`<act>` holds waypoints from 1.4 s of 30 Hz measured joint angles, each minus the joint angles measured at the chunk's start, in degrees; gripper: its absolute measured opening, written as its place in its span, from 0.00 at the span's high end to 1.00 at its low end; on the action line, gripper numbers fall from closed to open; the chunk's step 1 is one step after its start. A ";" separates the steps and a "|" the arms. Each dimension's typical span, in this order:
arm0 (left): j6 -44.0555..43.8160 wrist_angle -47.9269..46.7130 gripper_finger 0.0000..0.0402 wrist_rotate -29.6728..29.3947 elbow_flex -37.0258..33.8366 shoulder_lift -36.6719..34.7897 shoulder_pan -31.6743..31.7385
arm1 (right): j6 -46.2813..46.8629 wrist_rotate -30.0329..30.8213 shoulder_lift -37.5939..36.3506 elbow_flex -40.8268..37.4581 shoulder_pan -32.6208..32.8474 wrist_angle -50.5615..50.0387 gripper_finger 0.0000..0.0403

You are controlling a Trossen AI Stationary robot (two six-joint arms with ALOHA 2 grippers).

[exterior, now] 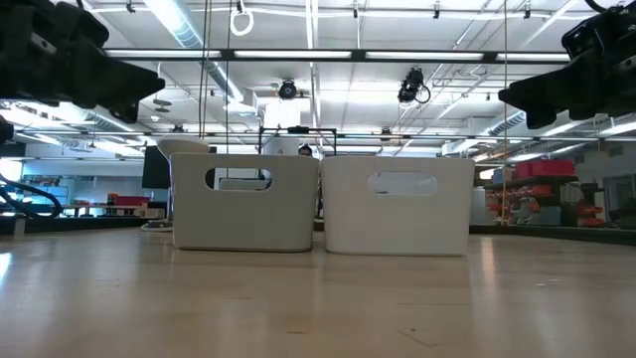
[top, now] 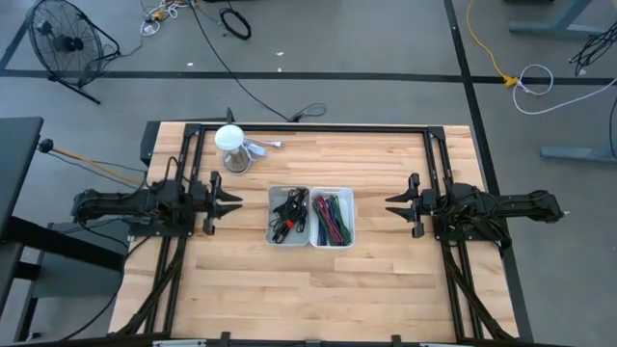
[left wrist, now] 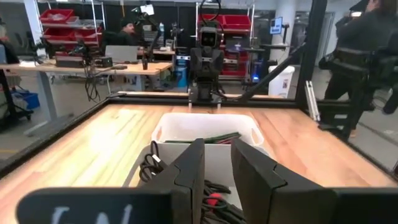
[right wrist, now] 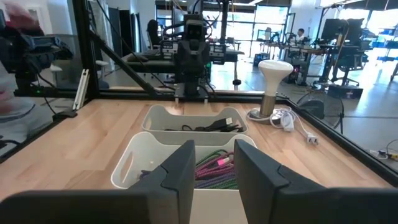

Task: Pick & Place USB Port
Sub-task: Return to Home Position

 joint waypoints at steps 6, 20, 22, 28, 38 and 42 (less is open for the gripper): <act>-2.55 1.19 0.79 -0.15 0.00 0.00 0.00 | 0.00 0.00 0.00 0.02 0.00 0.00 0.72; -2.66 1.52 0.79 -0.15 0.00 0.00 0.00 | 0.00 0.02 0.00 0.02 0.00 -0.01 0.72; -2.66 1.52 0.79 -0.15 0.00 0.00 0.00 | 0.00 0.02 0.00 0.02 0.00 0.00 0.72; -2.67 1.56 0.79 -0.15 0.00 0.00 0.00 | 0.00 0.02 0.00 0.04 0.01 -0.02 0.72; -2.68 1.58 0.79 -0.15 0.00 0.00 0.00 | -0.02 0.02 0.00 0.04 0.00 -0.02 0.72; -2.68 1.58 0.79 -0.15 0.00 0.00 0.00 | 0.00 0.02 0.00 0.04 0.00 -0.02 0.72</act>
